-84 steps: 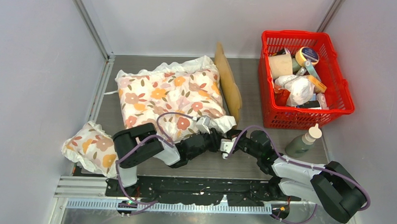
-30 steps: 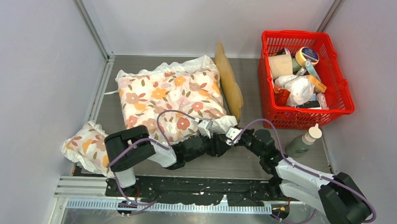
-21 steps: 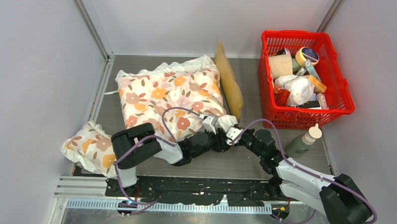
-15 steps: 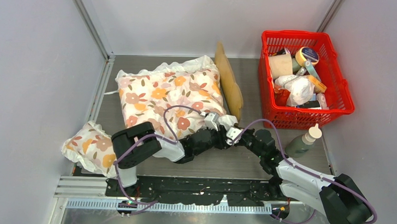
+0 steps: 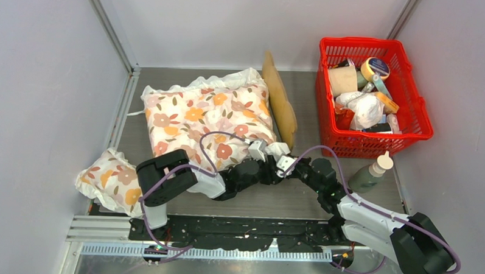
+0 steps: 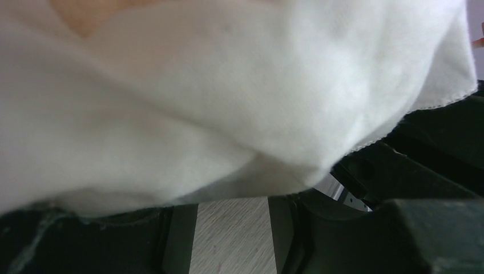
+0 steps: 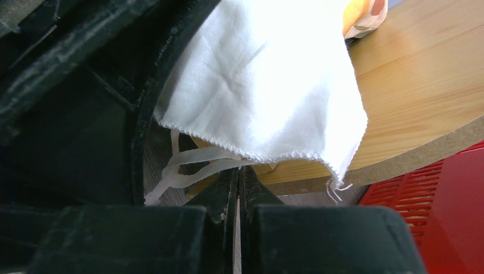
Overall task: Set up the pet bed
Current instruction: Tie the ropes to the bed frame.
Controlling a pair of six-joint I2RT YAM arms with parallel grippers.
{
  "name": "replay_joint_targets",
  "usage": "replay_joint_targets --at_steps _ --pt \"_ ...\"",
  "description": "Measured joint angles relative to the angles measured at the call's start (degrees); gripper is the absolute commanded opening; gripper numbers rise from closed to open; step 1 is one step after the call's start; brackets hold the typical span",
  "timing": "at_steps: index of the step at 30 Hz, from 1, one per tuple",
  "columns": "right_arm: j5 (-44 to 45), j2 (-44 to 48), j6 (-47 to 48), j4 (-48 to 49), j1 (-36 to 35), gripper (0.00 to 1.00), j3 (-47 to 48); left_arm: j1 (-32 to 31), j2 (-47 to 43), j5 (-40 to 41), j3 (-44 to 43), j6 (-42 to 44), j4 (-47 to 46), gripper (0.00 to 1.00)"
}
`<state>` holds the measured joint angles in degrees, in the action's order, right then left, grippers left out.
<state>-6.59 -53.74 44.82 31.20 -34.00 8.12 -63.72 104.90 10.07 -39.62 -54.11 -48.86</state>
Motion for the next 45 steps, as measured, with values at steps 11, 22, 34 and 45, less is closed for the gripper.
replay_joint_targets --at_steps 11,22,34,45 --pt "0.0 0.4 0.0 0.0 0.1 0.05 0.0 0.0 0.2 1.7 -2.2 -1.3 3.0 0.45" --pt "0.0 0.5 0.0 0.5 0.2 0.05 0.0 0.1 0.4 3.0 -3.2 -3.0 4.3 0.38" --pt "0.4 -0.8 0.0 1.0 0.3 0.05 0.0 1.5 0.5 2.5 -1.2 -3.9 2.3 0.0" --pt "2.3 -1.7 -2.6 0.0 0.2 0.05 0.0 1.6 -3.6 1.6 2.0 -3.5 5.2 0.0"
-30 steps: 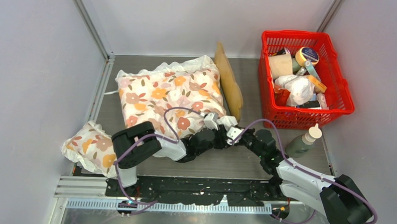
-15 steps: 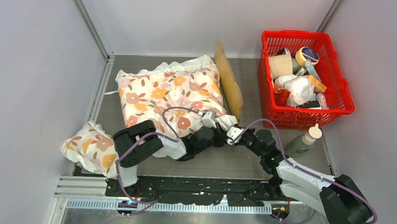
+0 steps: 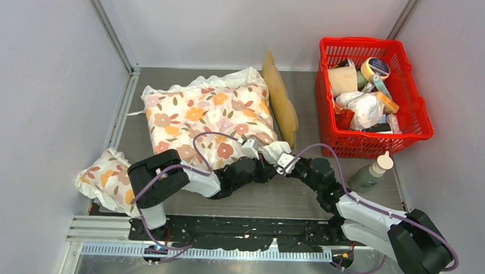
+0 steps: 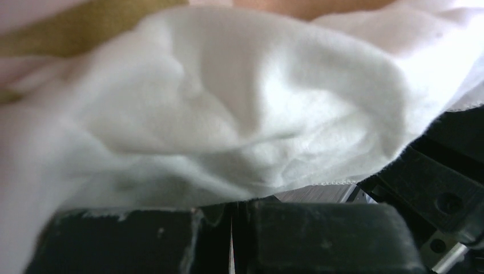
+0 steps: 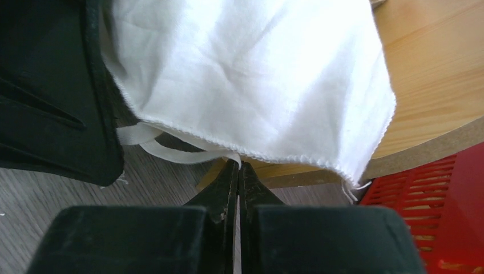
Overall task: Set up the pet bed
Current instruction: Tie the ropes to the bed frame.
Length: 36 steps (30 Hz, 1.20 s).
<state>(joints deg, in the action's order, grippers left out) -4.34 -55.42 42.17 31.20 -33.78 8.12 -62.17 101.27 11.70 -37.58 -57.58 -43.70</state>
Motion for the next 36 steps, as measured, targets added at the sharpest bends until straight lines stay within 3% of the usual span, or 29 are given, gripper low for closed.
replay_joint_targets --at_steps 13,27,36 --pt "11.0 -3.0 -3.0 -2.0 1.2 0.05 0.7 0.1 -2.8 -1.3 0.0 2.9 2.2 0.0" --pt "16.3 -6.7 -18.7 -7.4 2.1 0.05 6.8 1.0 -3.0 -2.9 -1.8 5.8 5.1 0.0" --pt "24.3 -10.2 -25.6 -13.9 2.3 0.05 12.7 1.2 -3.0 -2.4 -3.1 7.9 6.8 0.0"
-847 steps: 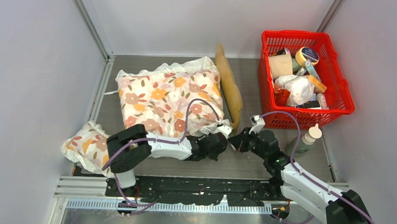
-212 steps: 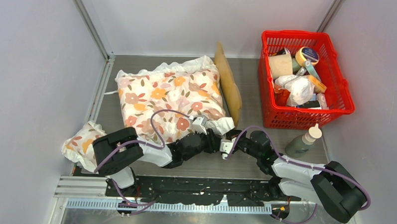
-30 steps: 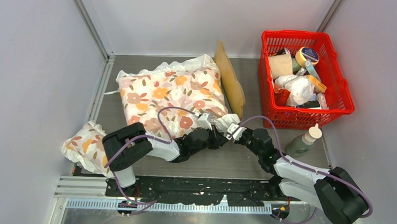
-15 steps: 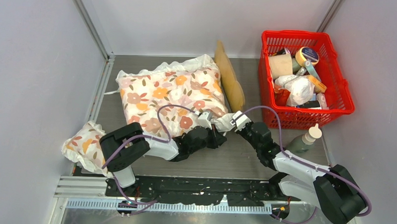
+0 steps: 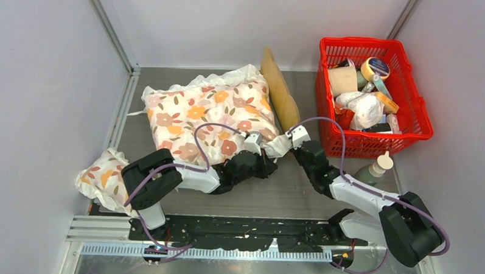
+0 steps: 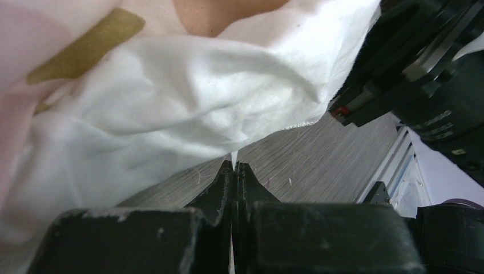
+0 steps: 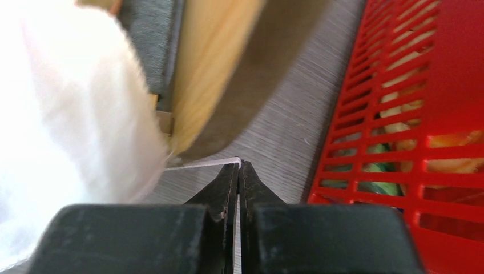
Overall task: Set up the pet bed
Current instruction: Tie the ropes to the bed frame.
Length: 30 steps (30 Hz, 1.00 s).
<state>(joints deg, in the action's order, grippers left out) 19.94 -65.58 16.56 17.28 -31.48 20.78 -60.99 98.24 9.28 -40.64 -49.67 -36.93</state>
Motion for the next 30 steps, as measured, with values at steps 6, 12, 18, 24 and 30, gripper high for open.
replay_joint_targets --at_steps 6,12,18,24,30 --pt "4.2 1.6 -3.6 -2.5 1.7 0.05 1.9 0.0 0.0 1.3 0.1 1.3 0.5 0.0" --pt "4.1 1.9 -8.5 -9.8 2.3 0.05 5.7 0.1 -0.8 2.3 0.1 6.9 1.0 0.0" --pt "-0.2 2.8 -22.6 -18.0 3.1 0.05 10.5 0.0 -2.2 2.7 -4.8 15.0 5.8 0.0" --pt "-4.1 6.8 -41.3 -16.6 3.2 0.05 4.3 0.3 -3.1 2.7 -8.0 21.8 9.7 0.0" --pt "-4.2 4.9 -52.7 -13.8 3.2 0.05 -2.9 0.5 -3.1 2.7 -12.2 26.7 15.3 0.0"
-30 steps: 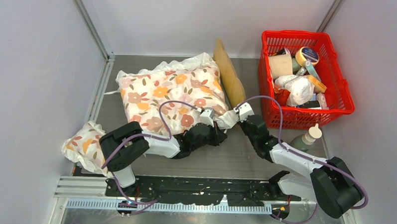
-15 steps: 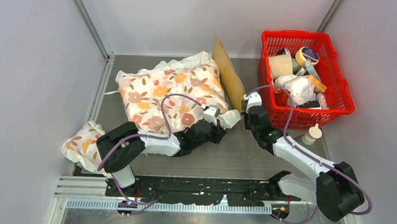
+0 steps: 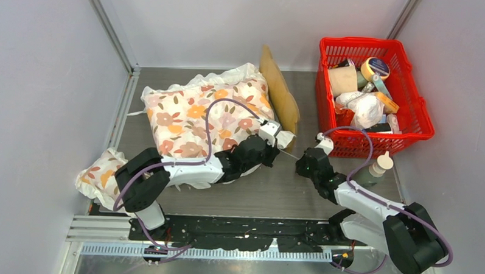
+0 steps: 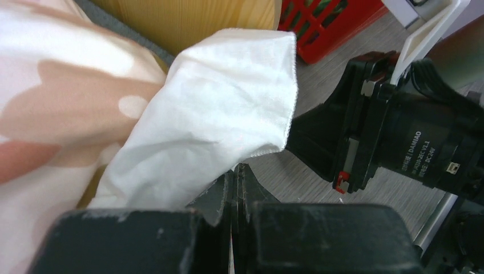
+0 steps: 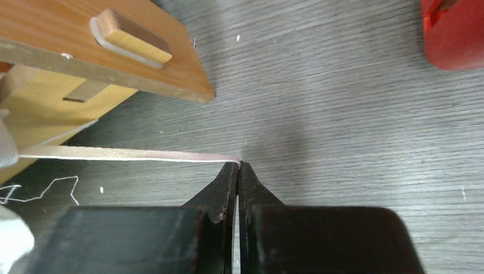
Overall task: Set up the pet bed
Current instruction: Tie the ropes to the bed frame.
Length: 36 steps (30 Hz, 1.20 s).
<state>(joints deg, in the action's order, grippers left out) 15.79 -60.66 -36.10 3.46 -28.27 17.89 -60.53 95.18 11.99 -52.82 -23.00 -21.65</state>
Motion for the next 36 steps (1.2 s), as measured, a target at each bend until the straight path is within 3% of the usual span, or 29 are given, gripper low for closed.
replay_joint_targets --at_steps 10,20,36 --pt "4.8 6.7 -9.6 4.7 0.1 0.05 -8.6 0.7 2.2 0.7 -4.9 5.2 3.3 0.0" --pt "6.3 4.8 -10.6 6.2 0.0 0.05 -8.9 0.7 6.3 5.7 -11.1 7.7 6.6 0.0" --pt "11.3 13.3 -16.3 1.6 -1.1 0.05 -10.8 1.5 6.8 9.1 -11.9 8.0 8.2 0.0"
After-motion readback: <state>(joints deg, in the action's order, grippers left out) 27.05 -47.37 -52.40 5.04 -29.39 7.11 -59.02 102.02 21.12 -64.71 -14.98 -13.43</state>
